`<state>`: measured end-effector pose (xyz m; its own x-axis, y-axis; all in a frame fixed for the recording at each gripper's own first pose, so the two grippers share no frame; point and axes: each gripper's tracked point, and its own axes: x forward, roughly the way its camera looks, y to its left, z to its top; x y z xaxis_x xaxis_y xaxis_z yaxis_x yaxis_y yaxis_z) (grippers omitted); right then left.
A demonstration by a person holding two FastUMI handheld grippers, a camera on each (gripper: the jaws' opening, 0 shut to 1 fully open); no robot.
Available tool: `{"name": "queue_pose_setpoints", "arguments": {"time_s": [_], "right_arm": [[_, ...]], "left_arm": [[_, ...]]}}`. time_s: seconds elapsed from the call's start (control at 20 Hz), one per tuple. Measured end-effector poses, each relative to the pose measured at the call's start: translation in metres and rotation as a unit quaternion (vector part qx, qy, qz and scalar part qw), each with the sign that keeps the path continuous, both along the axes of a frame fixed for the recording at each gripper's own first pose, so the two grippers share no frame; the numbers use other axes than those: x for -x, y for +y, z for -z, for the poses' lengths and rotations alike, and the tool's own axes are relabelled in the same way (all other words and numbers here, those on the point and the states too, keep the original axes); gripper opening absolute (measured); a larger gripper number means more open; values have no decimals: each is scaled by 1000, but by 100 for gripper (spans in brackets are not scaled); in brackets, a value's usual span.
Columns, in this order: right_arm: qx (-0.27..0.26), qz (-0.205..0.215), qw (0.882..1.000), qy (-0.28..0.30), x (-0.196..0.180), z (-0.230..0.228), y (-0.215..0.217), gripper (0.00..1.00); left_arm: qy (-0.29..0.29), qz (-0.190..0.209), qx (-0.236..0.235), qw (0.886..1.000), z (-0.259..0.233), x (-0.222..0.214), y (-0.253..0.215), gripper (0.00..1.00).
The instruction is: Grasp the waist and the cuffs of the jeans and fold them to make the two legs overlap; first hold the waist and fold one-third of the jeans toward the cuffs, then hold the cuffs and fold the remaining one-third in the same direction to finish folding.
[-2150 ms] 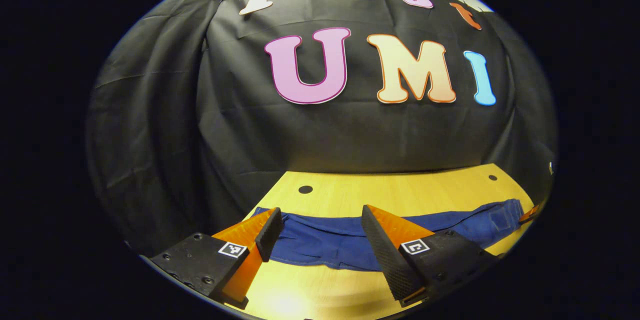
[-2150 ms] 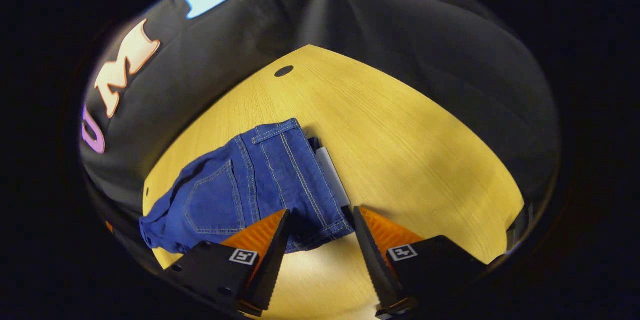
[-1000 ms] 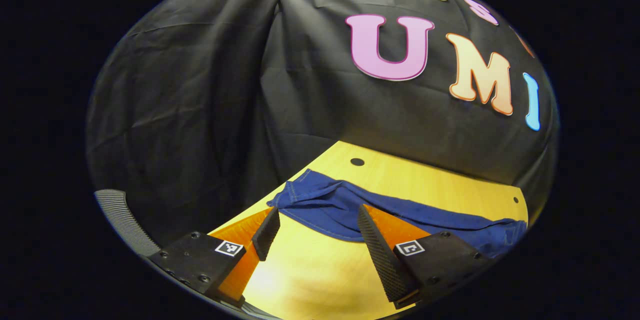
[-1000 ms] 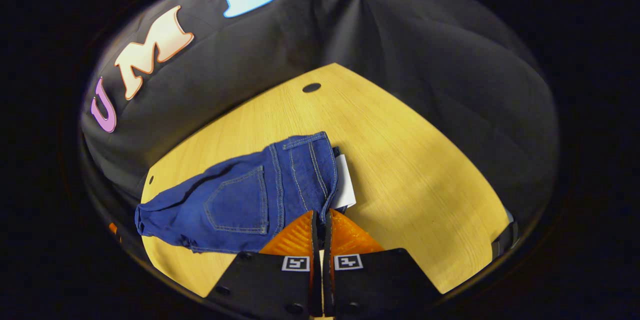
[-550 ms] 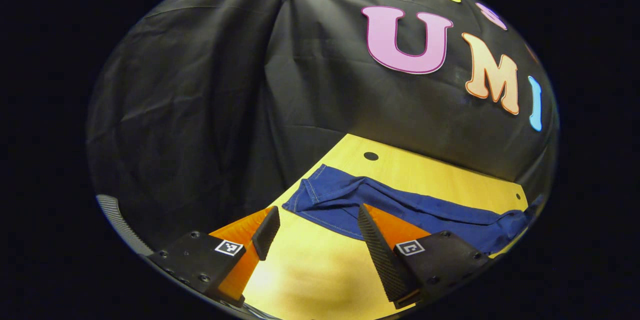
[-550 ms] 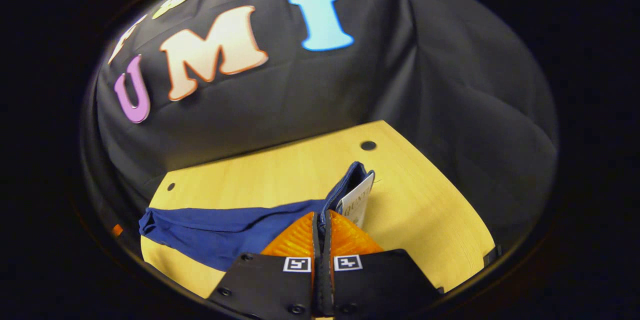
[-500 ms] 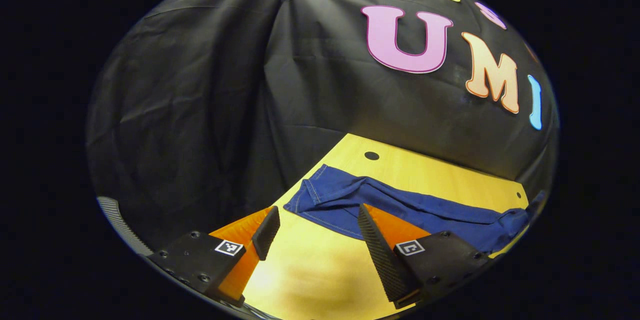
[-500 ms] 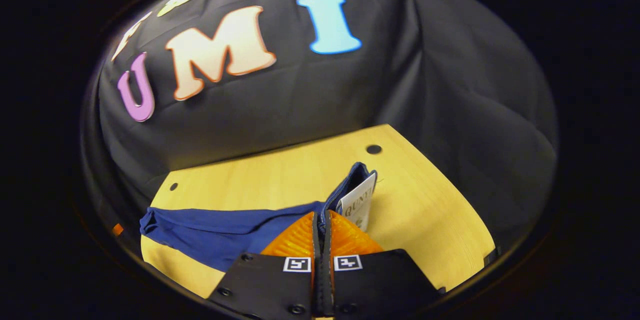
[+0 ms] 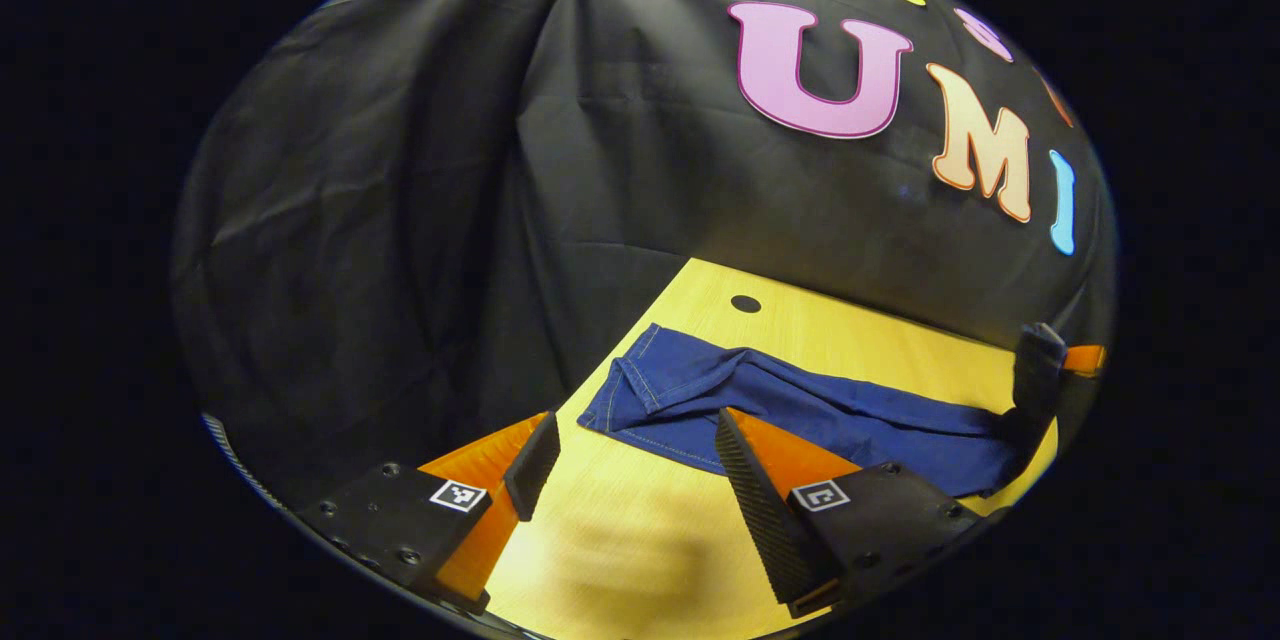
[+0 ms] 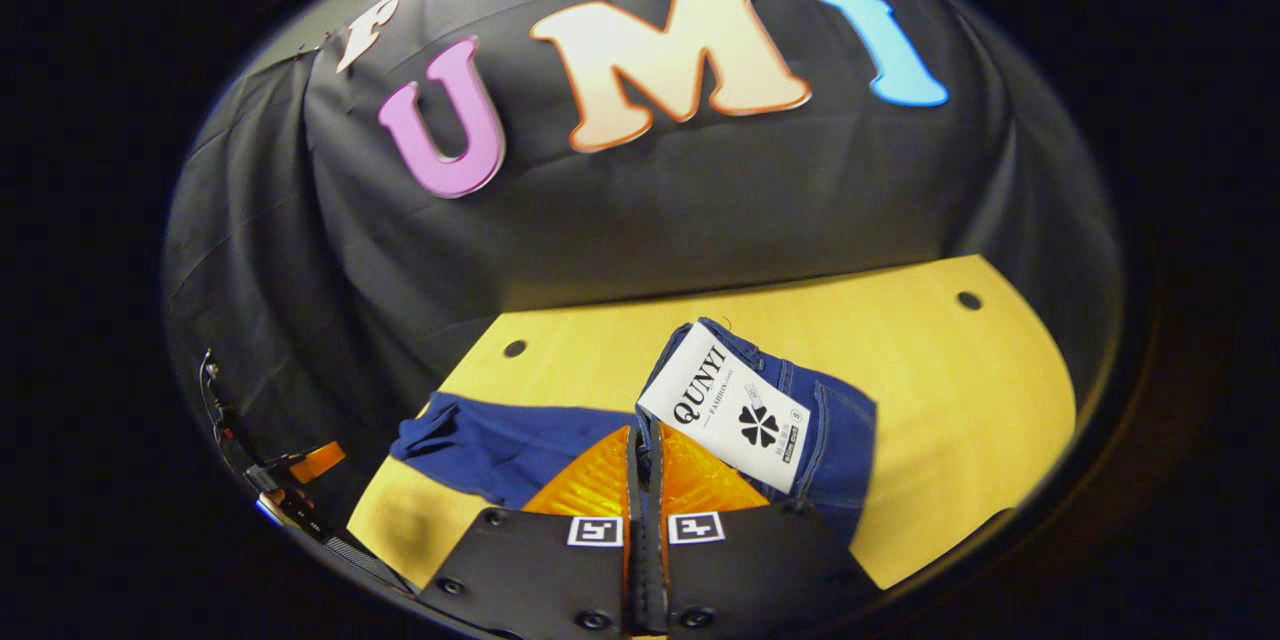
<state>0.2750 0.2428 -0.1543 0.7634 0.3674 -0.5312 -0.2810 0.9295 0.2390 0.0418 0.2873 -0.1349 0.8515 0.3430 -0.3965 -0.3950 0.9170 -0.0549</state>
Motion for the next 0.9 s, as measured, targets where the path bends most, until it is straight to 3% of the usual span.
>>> {"name": "queue_pose_setpoints", "arguments": {"time_s": [0.2, 0.35, 0.45, 0.65, 0.7, 0.8, 0.85, 0.9], "right_arm": [[-4, -18, 999, 43, 7, 64, 33, 2], [-15, -7, 998, 62, 2, 83, 37, 2], [-37, 0, 997, 66, 1, 82, 37, 8], [-24, 8, 999, 26, -15, 78, 26, 100], [-16, 16, 1000, 13, -16, 73, 18, 94], [-13, 33, 999, -6, -16, 62, 1, 98], [-12, 45, 999, -16, -15, 55, -11, 94], [-8, 58, 998, -28, -15, 49, -25, 99]], "left_arm": [[6, 6, 6, 1000, 7, 0, 12, 95], [3, 10, 11, 1000, 11, -8, 22, 95], [1, 11, 24, 1000, 15, -14, 29, 95], [13, 18, 53, 998, 34, -31, 39, 95], [20, 21, 57, 998, 41, -37, 40, 95], [33, 24, 61, 997, 56, -48, 47, 95], [37, 24, 62, 997, 60, -54, 50, 95], [40, 25, 64, 997, 65, -60, 52, 95]]}}
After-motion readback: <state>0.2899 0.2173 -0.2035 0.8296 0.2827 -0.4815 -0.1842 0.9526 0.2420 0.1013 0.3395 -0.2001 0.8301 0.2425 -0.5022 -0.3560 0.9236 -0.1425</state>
